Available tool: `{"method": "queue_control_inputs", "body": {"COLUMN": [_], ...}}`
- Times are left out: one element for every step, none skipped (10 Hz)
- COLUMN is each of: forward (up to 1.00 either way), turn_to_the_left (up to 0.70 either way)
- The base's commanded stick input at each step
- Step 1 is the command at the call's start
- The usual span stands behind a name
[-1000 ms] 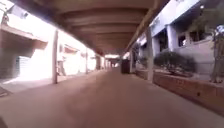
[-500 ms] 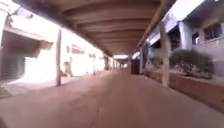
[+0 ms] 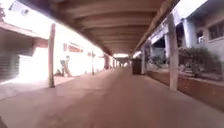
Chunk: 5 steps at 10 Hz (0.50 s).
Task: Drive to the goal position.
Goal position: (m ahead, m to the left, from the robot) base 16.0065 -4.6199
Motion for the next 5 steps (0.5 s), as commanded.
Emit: {"method": "queue_control_inputs", "body": {"forward": [0.85,0.85,0.85,0.85,0.85], "turn_to_the_left": [0.00,-0.09,-0.23,-0.31,-0.17]}}
